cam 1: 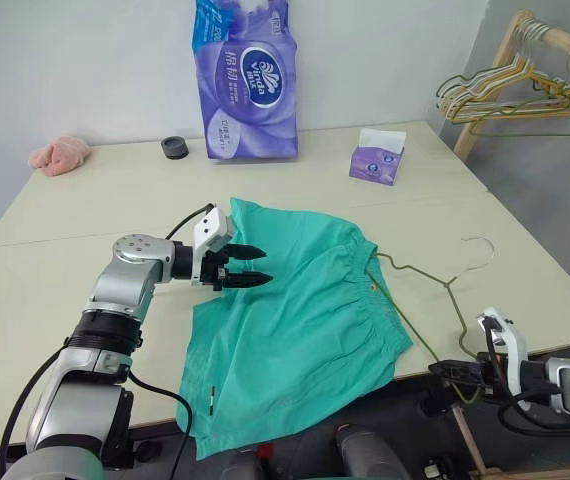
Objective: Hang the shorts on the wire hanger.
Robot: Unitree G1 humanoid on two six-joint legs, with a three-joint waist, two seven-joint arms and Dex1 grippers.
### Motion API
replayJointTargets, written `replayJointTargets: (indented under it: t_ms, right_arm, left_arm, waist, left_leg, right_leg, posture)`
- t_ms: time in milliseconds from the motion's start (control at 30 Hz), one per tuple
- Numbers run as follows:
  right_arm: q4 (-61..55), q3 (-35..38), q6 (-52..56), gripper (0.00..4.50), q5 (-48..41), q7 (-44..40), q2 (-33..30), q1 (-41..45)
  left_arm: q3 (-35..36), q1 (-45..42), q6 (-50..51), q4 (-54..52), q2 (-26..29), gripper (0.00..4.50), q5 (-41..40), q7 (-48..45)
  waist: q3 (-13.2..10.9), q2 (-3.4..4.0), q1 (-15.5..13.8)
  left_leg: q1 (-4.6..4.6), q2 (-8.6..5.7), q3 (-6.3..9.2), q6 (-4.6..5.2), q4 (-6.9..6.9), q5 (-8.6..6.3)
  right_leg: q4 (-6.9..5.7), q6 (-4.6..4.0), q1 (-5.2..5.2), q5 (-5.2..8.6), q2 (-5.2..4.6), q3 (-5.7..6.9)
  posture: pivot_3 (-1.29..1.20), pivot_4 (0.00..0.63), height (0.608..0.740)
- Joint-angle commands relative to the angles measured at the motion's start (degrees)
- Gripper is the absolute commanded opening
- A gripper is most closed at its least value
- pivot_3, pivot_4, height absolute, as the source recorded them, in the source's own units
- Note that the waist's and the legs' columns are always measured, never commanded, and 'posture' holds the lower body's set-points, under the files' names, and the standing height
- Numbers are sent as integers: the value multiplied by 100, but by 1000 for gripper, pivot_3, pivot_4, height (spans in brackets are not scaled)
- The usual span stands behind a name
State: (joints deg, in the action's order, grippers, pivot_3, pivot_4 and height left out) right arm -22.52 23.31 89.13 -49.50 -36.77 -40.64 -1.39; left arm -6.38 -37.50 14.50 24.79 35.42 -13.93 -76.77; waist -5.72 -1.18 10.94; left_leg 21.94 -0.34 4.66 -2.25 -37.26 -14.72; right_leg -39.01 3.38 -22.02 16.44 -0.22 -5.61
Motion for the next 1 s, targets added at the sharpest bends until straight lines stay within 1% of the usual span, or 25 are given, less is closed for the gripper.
replayJointTargets:
  t_ms: [33,133,233,300,367,400,533,667,733,900,1000]
  right_arm:
    - [-50,-63,-33,0,-343,-378,-256,230]
    - [65,-251,-91,0,-313,-347,-214,358]
    - [556,-632,-315,0,26,-8,196,717]
    - [702,-754,-406,0,125,62,286,811]
    - [933,-746,-526,0,273,288,516,950]
    - [1039,-662,-565,0,307,414,657,1035]
    - [1171,-286,-696,0,213,603,984,1300]
    - [1088,-336,-1251,0,313,498,924,1362]
    - [965,-677,-1786,0,592,272,663,1284]
    - [775,-1158,-2830,0,1065,-82,325,1281]
    - [667,-1593,-3568,0,1574,-238,117,1308]
  left_arm:
    - [126,-86,-51,-121,48,3066,-42,40]
    - [125,-83,-47,-130,45,3066,-43,52]
    - [119,-95,-35,-129,25,3066,-47,67]
    - [118,-106,-35,-118,19,3066,-48,72]
    - [122,-114,-43,-99,19,3066,-51,71]
    - [125,-121,-58,-82,18,3066,-48,78]
    - [154,-144,-60,-30,10,3066,-64,119]
    - [171,-139,-47,-29,-5,3066,-79,155]
    - [189,-148,-34,-13,-14,3066,-89,187]
    - [247,-228,-25,71,-15,3066,-122,257]
    - [428,-540,-63,390,-47,3066,-154,462]
  waist:
    - [0,0,-2]
    - [0,0,4]
    - [4,-7,9]
    - [5,-2,10]
    - [6,-1,7]
    - [6,-1,7]
    - [7,-1,7]
    - [7,-1,11]
    - [7,0,13]
    - [7,0,17]
    - [7,-1,17]
  left_leg:
    - [0,0,0,0,0,0]
    - [0,0,0,0,0,0]
    - [0,0,1,0,2,0]
    - [-1,1,2,0,1,0]
    - [0,2,3,0,5,0]
    - [2,3,4,0,4,0]
    - [1,2,4,0,0,0]
    - [2,2,4,0,1,0]
    - [1,2,4,0,1,0]
    - [2,1,3,0,1,0]
    - [2,1,4,0,1,0]
  right_leg:
    - [0,0,0,0,0,0]
    - [1,0,0,0,4,0]
    - [2,-1,0,0,6,2]
    - [1,-1,0,-1,4,0]
    - [0,-7,-2,-4,1,0]
    - [1,-26,-3,-15,0,0]
    - [-1,-25,-2,-17,-4,0]
    - [0,-25,-2,-17,-4,1]
    - [0,-25,-2,-17,-4,1]
    - [1,-24,-2,-17,-4,2]
    - [1,-24,-3,-17,-3,3]
  posture:
    - [-183,58,740]
    - [-182,57,740]
    - [-181,55,740]
    - [-179,54,740]
    - [-179,54,740]
    - [-177,54,740]
    - [-177,54,740]
    - [-177,51,740]
    - [-183,49,740]
    - [-185,46,740]
    - [-188,44,740]
